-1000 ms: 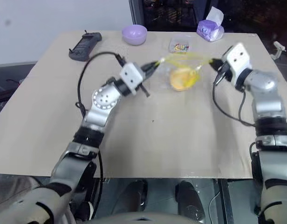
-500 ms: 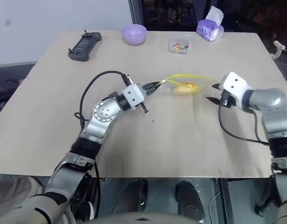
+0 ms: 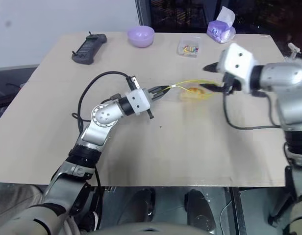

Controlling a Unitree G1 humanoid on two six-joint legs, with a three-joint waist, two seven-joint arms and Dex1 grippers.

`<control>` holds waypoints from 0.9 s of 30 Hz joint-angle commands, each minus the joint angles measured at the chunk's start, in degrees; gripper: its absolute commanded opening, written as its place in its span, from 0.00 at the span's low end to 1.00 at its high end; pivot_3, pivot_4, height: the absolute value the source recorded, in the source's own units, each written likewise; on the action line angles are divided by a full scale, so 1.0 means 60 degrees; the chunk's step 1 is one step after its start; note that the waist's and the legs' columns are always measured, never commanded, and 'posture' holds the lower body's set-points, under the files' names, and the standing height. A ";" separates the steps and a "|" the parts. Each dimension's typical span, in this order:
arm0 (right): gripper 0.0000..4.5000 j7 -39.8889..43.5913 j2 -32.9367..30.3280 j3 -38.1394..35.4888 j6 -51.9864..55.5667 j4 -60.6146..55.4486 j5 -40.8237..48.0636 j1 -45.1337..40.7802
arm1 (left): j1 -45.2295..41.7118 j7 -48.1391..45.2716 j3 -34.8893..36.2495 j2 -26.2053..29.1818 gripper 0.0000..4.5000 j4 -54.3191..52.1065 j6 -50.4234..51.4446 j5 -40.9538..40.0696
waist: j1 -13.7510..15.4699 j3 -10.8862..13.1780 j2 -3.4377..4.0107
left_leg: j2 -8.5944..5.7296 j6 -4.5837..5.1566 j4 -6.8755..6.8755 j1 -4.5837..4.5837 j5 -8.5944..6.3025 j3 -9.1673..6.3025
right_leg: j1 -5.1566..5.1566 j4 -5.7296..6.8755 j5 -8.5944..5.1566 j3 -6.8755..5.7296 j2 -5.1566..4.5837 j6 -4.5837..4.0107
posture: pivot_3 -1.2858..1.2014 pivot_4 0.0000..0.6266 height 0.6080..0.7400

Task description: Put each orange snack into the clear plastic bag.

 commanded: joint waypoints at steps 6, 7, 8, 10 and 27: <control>0.49 -0.0509 0.0699 0.0598 -0.1225 0.0047 -0.0726 -0.0252 | -0.0054 -0.0328 0.0090 0.0079 0.00 -0.0866 0.0688 -0.0441 | -0.0019 0.0000 0.0000 | -0.0002 -0.0003 -0.0001 0.0001 0.0002 -0.0003 | -0.0001 0.0001 0.0000 -0.0003 -0.0002 0.0000 | 0.52 0.24 0.97; 0.49 -0.0548 0.0763 0.0634 -0.1357 0.0135 -0.0805 -0.0281 | -0.0062 -0.0361 0.0092 0.0103 0.00 -0.0873 0.0714 -0.0437 | -0.0026 0.0000 0.0000 | -0.0002 -0.0006 -0.0001 0.0002 0.0003 -0.0003 | -0.0001 0.0002 0.0000 -0.0003 -0.0002 0.0000 | 0.52 0.24 0.97; 0.49 -0.0582 0.0836 0.0683 -0.1520 0.0231 -0.0884 -0.0312 | -0.0057 -0.0397 0.0073 0.0147 0.00 -0.0885 0.0718 -0.0403 | -0.0034 0.0000 0.0001 | -0.0002 -0.0006 -0.0001 0.0002 0.0004 -0.0002 | -0.0001 0.0002 0.0000 -0.0003 -0.0002 0.0000 | 0.52 0.24 0.97; 0.49 -0.0609 0.1047 0.0830 -0.1833 0.0439 -0.1038 -0.0349 | -0.0039 -0.0445 0.0035 0.0217 0.00 -0.0954 0.0718 -0.0344 | -0.0068 0.0000 0.0001 | -0.0002 -0.0006 -0.0001 0.0005 0.0003 -0.0002 | -0.0001 0.0004 0.0000 -0.0003 -0.0001 0.0000 | 0.52 0.24 0.97; 0.38 -0.0489 0.1676 0.1311 -0.2825 0.1185 -0.1700 -0.0790 | -0.0036 -0.0444 -0.0080 0.0416 0.00 -0.0905 0.0310 0.0063 | -0.0073 0.0000 0.0001 | 0.0000 -0.0029 -0.0002 0.0006 0.0017 -0.0002 | -0.0001 0.0006 0.0000 -0.0001 0.0002 0.0000 | 0.52 0.24 0.97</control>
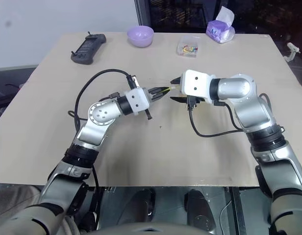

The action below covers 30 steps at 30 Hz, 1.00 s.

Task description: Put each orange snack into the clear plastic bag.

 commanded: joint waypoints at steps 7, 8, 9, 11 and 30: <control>0.11 -0.0029 0.0038 -0.0126 -0.0327 0.0025 -0.0092 -0.0419 | -0.0017 0.0075 -0.0053 0.0148 0.00 -0.0315 -0.0469 0.0275 | -0.0003 0.0000 0.0000 | 0.0000 0.0002 0.0000 0.0000 -0.0001 0.0000 | 0.0000 0.0001 0.0000 0.0000 0.0000 0.0000 | 0.52 0.24 0.97; 0.11 -0.0032 0.0042 -0.0135 -0.0336 0.0036 -0.0105 -0.0427 | -0.0019 0.0077 -0.0055 0.0157 0.00 -0.0292 -0.0492 0.0292 | -0.0003 0.0000 0.0000 | 0.0000 0.0000 0.0000 0.0000 0.0000 0.0000 | 0.0000 0.0000 0.0000 0.0000 0.0000 0.0000 | 0.52 0.24 0.97; 0.11 -0.0030 0.0045 -0.0146 -0.0337 0.0037 -0.0110 -0.0429 | -0.0019 0.0080 -0.0053 0.0157 0.00 -0.0285 -0.0502 0.0303 | -0.0003 0.0000 0.0000 | 0.0000 0.0001 0.0000 0.0000 0.0000 0.0000 | 0.0000 0.0000 0.0000 0.0000 0.0000 0.0000 | 0.52 0.24 0.97; 0.11 -0.0026 0.0050 -0.0165 -0.0333 0.0037 -0.0111 -0.0424 | -0.0018 0.0089 -0.0047 0.0143 0.00 -0.0286 -0.0514 0.0318 | -0.0002 0.0000 0.0000 | 0.0000 0.0001 0.0000 0.0001 -0.0001 0.0000 | 0.0000 0.0000 0.0000 0.0000 0.0000 0.0000 | 0.52 0.24 0.97; 0.05 -0.0030 -0.0091 -0.0196 -0.0393 0.0199 -0.0264 -0.0341 | 0.0082 0.0357 0.0070 0.0122 0.00 -0.0118 -0.0521 0.0467 | -0.0003 0.0000 0.0000 | 0.0000 0.0003 0.0000 0.0001 -0.0002 0.0000 | 0.0000 0.0001 0.0000 0.0000 0.0000 0.0000 | 0.52 0.24 0.97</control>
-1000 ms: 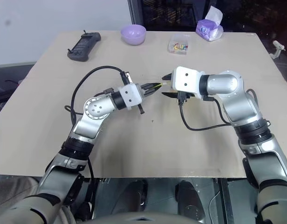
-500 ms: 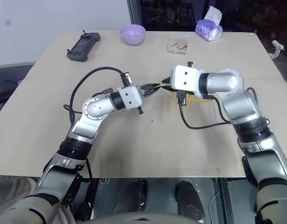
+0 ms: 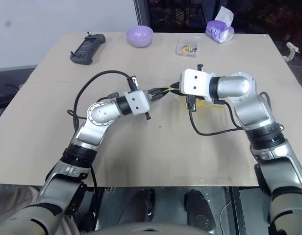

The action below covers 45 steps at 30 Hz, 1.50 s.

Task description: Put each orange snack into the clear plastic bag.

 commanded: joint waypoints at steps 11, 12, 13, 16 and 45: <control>0.05 -0.0389 -0.0513 -0.0359 0.0145 0.0195 -0.0516 -0.0074 | -0.0019 0.2103 0.0512 0.0424 0.00 0.0828 0.0115 0.1374 | -0.0001 0.0000 0.0000 | 0.0000 0.0000 0.0000 0.0001 0.0000 0.0000 | -0.0001 0.0002 0.0000 0.0000 0.0000 0.0000 | 0.52 0.24 0.97; 0.05 -0.0427 -0.0551 -0.0372 0.0176 0.0225 -0.0566 -0.0070 | -0.0011 0.2234 0.0544 0.0451 0.00 0.0871 0.0151 0.1419 | -0.0001 0.0000 0.0000 | 0.0000 0.0000 0.0000 0.0001 0.0000 0.0001 | -0.0001 0.0002 0.0000 0.0001 0.0000 0.0000 | 0.52 0.24 0.97; 0.05 -0.0456 -0.0602 -0.0393 0.0215 0.0243 -0.0603 -0.0052 | -0.0001 0.2402 0.0600 0.0480 0.00 0.0906 0.0222 0.1470 | 0.0001 0.0000 0.0000 | 0.0000 0.0000 0.0000 0.0001 0.0000 0.0001 | -0.0001 0.0002 0.0000 0.0001 0.0000 0.0000 | 0.52 0.24 0.97; 0.05 -0.0509 -0.0775 -0.0469 0.0378 0.0254 -0.0650 0.0020 | -0.0021 0.2878 0.0762 0.0560 0.00 0.1015 0.0431 0.1575 | 0.0006 0.0000 0.0000 | -0.0001 0.0000 0.0000 0.0000 0.0000 0.0001 | -0.0001 0.0001 0.0000 0.0001 -0.0001 0.0000 | 0.52 0.24 0.97; 0.05 -0.2267 -0.1221 -0.1228 -0.0764 0.3362 -0.0676 -0.1240 | -0.3437 0.3532 0.0329 -0.0011 0.00 0.4813 -0.0962 0.1197 | -0.0055 -0.0001 -0.0002 | -0.0007 -0.0016 -0.0042 -0.0012 0.0009 0.0024 | -0.0024 -0.0032 0.0005 0.0023 -0.0008 0.0012 | 0.52 0.24 0.97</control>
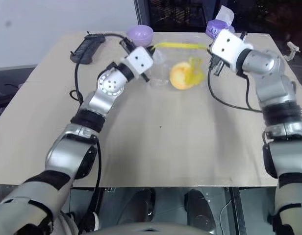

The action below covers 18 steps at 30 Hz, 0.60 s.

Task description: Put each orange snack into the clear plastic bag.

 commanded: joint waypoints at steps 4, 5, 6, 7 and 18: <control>0.05 0.2070 -0.0749 -0.0561 0.2188 -0.3953 0.1846 0.2947 | 0.3244 -0.3122 -0.0091 0.1145 0.00 -0.3919 0.0562 -0.1670 | -0.0137 -0.0012 0.0008 | 0.0010 -0.0001 -0.0051 -0.0019 -0.0001 0.0018 | -0.0042 -0.0001 -0.0002 0.0009 -0.0014 -0.0001 | 0.52 0.24 0.97; 0.05 0.2255 -0.0861 -0.0603 0.2597 -0.4584 0.2059 0.3466 | 0.3883 -0.3634 -0.0121 0.1367 0.00 -0.4714 0.0980 -0.1974 | -0.0153 -0.0010 0.0013 | 0.0005 -0.0001 -0.0047 -0.0050 0.0000 0.0021 | -0.0082 0.0002 -0.0002 0.0007 -0.0017 -0.0001 | 0.52 0.24 0.97; 0.11 0.2513 -0.1021 -0.0663 0.2993 -0.5228 0.2319 0.4067 | 0.4697 -0.4194 -0.0119 0.1632 0.07 -0.5701 0.1543 -0.2462 | -0.0176 -0.0008 0.0014 | 0.0003 -0.0002 -0.0021 -0.0137 0.0000 0.0017 | -0.0162 0.0007 -0.0002 0.0007 -0.0017 -0.0003 | 0.52 0.24 0.97; 0.18 0.2691 -0.1137 -0.0713 0.3314 -0.5712 0.2505 0.4500 | 0.5290 -0.4606 -0.0096 0.1814 0.14 -0.6450 0.2005 -0.2810 | -0.0199 -0.0008 0.0014 | 0.0002 -0.0002 0.0025 -0.0211 0.0001 0.0009 | -0.0225 0.0049 -0.0002 0.0005 -0.0017 -0.0003 | 0.52 0.24 0.97; 0.62 0.3741 -0.1763 -0.3376 0.5774 -0.6140 0.5689 0.6425 | 0.8296 -0.5080 0.2487 0.2678 0.99 -1.0206 0.7709 -0.6929 | 0.0052 0.0023 0.0001 | 0.0026 0.0051 0.0056 0.0226 -0.0029 0.0000 | 0.0172 0.0128 -0.0018 -0.0001 0.0020 0.0003 | 0.52 0.24 0.97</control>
